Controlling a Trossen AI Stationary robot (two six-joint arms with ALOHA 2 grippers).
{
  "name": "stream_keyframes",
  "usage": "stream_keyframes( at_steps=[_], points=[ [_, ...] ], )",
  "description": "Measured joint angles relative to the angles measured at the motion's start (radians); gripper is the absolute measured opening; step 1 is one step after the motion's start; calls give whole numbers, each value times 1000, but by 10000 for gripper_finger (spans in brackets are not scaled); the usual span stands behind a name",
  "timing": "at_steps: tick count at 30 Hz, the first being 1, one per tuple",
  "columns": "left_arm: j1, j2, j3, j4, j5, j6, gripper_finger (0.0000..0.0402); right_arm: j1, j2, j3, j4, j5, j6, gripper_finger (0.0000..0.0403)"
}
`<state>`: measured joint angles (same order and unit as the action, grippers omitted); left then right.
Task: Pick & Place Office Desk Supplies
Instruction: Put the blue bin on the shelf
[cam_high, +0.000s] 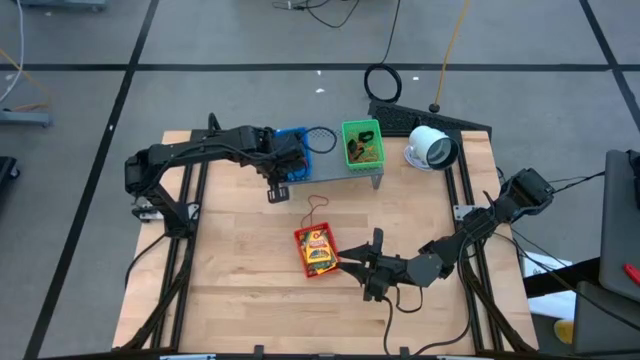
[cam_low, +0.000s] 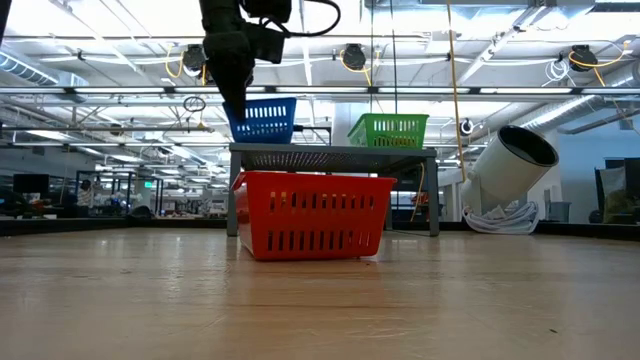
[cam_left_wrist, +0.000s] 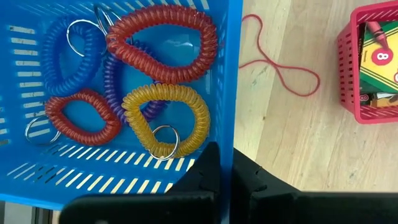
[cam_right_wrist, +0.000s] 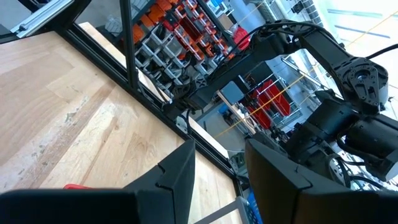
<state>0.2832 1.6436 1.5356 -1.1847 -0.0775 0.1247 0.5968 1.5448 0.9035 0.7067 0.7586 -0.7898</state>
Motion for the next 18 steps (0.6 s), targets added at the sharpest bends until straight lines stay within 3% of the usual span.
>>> stream_keyframes(
  at_steps=[18],
  points=[
    [2,0,0,0,-1,0,83,0,0,0,0,0,1,130]
  ],
)
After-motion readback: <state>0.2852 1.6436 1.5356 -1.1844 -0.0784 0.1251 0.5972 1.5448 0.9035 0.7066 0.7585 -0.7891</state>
